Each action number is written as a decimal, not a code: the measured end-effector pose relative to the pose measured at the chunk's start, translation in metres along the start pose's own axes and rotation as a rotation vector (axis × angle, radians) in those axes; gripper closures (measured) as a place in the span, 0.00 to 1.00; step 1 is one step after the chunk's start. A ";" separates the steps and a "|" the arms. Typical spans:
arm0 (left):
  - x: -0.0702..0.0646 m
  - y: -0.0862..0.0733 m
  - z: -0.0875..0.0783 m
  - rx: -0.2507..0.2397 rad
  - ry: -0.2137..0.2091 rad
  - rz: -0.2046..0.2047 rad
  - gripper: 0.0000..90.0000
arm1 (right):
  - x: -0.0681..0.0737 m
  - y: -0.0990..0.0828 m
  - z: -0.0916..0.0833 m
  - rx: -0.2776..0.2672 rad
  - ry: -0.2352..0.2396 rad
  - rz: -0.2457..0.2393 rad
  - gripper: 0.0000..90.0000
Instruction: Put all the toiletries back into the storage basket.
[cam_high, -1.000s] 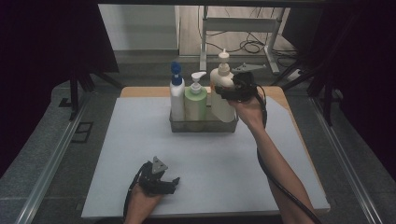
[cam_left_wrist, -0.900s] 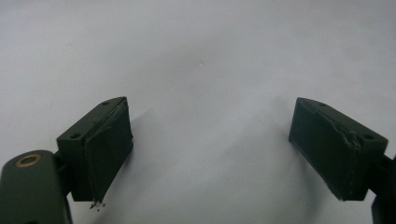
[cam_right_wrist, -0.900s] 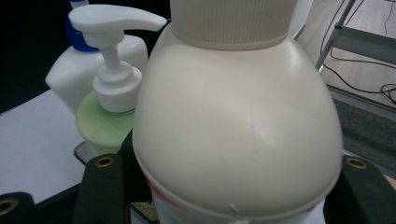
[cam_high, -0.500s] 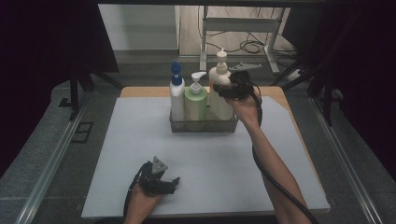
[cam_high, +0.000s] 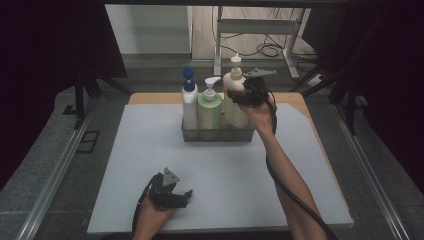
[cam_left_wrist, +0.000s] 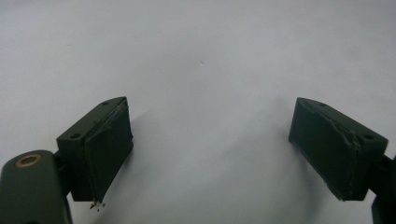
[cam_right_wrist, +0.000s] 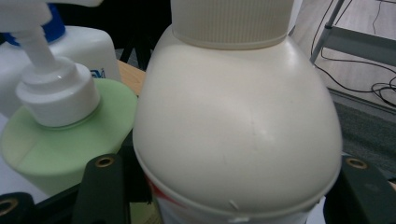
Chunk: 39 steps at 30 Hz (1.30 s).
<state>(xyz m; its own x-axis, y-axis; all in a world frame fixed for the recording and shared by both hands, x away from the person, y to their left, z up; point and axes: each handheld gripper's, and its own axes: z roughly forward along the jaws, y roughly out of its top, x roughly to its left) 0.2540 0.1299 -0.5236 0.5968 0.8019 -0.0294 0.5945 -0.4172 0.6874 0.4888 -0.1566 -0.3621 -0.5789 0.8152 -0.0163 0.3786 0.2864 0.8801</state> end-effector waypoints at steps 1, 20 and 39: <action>0.000 0.000 0.000 0.001 0.000 0.000 0.14 | -0.001 -0.001 0.001 0.003 -0.001 0.003 0.43; 0.000 0.000 0.000 0.002 0.000 0.000 0.14 | -0.004 -0.028 0.009 0.042 0.002 0.020 0.43; 0.000 0.000 0.000 0.002 0.001 0.002 0.14 | 0.006 -0.049 0.015 0.087 0.021 0.016 0.43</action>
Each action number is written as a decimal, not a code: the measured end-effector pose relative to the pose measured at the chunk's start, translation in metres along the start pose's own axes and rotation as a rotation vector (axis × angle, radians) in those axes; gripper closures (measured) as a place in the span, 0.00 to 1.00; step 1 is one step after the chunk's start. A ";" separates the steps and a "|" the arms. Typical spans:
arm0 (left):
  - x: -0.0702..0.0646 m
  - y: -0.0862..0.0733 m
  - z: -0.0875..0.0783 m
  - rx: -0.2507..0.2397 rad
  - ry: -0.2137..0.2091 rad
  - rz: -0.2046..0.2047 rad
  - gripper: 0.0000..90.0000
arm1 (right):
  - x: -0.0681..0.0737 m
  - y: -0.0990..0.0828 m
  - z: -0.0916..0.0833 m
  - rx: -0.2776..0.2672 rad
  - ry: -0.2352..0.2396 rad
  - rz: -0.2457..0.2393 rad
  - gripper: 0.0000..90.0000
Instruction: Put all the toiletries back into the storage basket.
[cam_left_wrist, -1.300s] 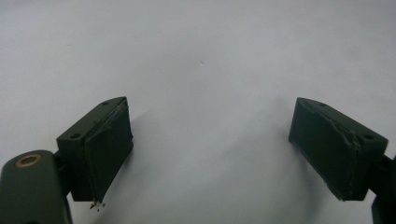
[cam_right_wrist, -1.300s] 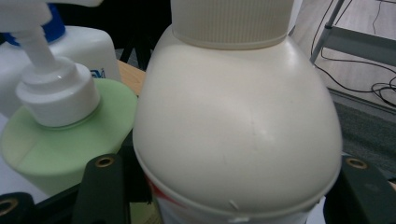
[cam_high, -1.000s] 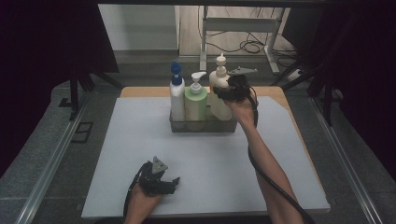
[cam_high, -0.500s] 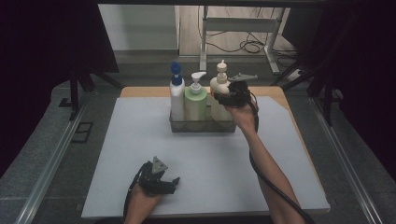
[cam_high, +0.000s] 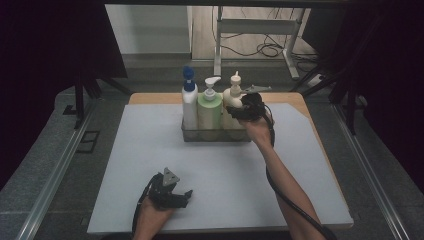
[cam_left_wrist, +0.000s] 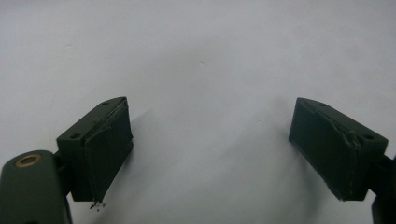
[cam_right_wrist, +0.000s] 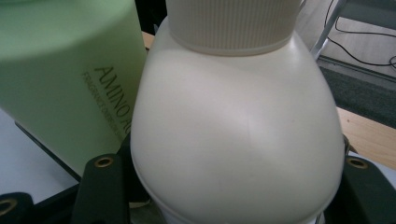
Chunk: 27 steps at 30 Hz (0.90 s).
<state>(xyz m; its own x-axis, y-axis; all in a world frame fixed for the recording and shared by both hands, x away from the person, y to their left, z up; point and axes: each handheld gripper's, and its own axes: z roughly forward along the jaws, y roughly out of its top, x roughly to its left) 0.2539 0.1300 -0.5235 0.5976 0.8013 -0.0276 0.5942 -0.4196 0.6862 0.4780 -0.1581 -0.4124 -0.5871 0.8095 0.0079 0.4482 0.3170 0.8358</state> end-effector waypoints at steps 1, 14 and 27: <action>0.000 0.000 0.000 0.000 0.000 0.000 0.14 | 0.000 -0.001 0.000 0.001 0.002 0.001 0.43; 0.000 0.000 0.000 0.000 0.000 0.000 0.14 | -0.003 -0.011 -0.004 -0.005 0.023 0.023 0.42; 0.000 0.000 0.000 -0.002 0.000 -0.001 0.14 | -0.006 -0.011 -0.010 -0.012 0.064 -0.019 0.21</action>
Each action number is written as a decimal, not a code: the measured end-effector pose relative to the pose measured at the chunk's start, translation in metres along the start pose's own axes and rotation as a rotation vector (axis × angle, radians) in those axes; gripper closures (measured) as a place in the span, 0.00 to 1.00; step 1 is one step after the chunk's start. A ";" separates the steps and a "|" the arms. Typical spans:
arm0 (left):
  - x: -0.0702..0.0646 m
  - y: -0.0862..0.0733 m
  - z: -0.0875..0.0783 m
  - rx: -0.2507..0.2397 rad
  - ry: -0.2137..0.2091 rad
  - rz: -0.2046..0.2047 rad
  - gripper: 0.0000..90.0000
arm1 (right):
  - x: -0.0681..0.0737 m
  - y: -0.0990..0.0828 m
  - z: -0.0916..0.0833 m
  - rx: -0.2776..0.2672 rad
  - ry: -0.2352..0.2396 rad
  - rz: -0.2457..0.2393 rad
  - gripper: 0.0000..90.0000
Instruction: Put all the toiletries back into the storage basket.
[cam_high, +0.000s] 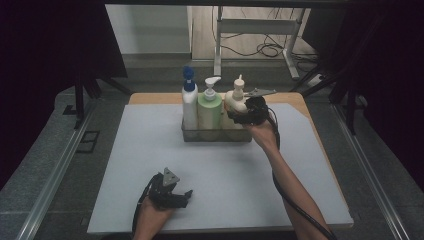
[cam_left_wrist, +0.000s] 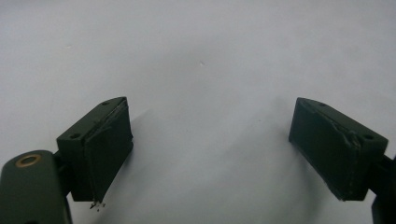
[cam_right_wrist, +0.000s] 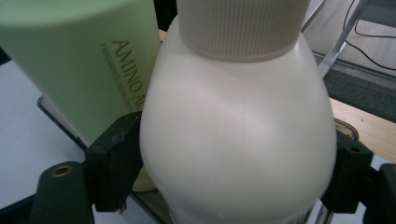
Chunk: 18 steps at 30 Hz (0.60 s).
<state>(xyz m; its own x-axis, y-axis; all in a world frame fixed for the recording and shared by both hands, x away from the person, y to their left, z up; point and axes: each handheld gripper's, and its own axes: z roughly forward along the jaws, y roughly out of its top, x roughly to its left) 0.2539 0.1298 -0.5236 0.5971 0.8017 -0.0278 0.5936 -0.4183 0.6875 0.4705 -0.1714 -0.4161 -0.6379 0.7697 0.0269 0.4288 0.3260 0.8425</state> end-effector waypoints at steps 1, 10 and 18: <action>0.000 0.000 0.000 0.000 0.000 0.000 0.14 | 0.000 0.000 -0.001 -0.001 -0.004 -0.006 0.20; 0.000 0.000 0.000 0.000 0.000 0.001 0.14 | -0.006 -0.006 -0.021 0.008 -0.010 -0.074 0.15; 0.000 0.000 0.000 -0.002 0.000 -0.003 0.14 | -0.010 -0.013 -0.038 0.020 0.010 -0.086 0.15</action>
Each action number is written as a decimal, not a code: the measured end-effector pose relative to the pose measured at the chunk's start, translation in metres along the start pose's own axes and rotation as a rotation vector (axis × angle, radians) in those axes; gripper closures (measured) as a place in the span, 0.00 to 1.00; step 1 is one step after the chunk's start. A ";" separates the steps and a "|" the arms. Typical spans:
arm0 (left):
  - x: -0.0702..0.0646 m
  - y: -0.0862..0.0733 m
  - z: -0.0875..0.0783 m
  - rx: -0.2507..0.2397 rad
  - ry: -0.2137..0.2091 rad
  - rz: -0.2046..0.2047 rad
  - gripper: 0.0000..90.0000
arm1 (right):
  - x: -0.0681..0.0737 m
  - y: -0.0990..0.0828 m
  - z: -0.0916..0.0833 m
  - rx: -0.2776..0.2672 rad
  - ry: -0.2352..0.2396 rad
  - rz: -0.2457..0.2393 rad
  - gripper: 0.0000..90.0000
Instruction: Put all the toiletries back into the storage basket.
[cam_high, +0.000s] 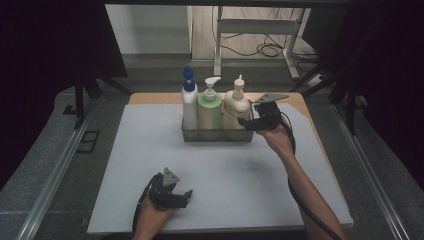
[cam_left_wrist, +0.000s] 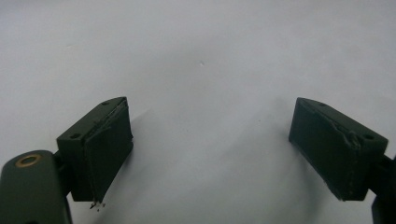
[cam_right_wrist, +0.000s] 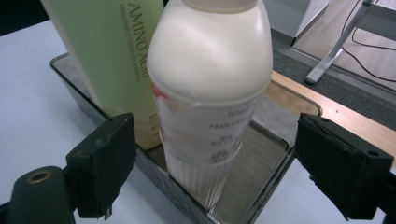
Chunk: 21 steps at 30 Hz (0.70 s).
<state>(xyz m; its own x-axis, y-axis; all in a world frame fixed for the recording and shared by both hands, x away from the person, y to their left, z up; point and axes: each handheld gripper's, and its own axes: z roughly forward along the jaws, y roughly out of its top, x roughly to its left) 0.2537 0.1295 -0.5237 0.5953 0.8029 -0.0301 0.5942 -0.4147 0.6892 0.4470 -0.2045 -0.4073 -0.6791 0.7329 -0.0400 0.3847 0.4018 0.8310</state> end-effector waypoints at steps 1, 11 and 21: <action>0.000 0.000 0.000 0.000 0.000 0.000 0.14 | 0.000 -0.001 -0.002 0.005 0.004 0.002 0.15; 0.000 0.000 0.000 0.002 0.000 0.001 0.14 | -0.010 -0.012 -0.015 0.060 0.019 0.033 0.15; 0.000 0.000 0.000 0.002 0.000 0.001 0.14 | -0.028 -0.024 -0.015 0.050 -0.008 0.119 0.36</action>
<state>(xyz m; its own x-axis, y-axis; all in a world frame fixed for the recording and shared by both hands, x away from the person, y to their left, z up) 0.2537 0.1296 -0.5236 0.5957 0.8027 -0.0293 0.5946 -0.4161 0.6879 0.4473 -0.2425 -0.4174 -0.6222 0.7811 0.0528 0.4928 0.3383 0.8017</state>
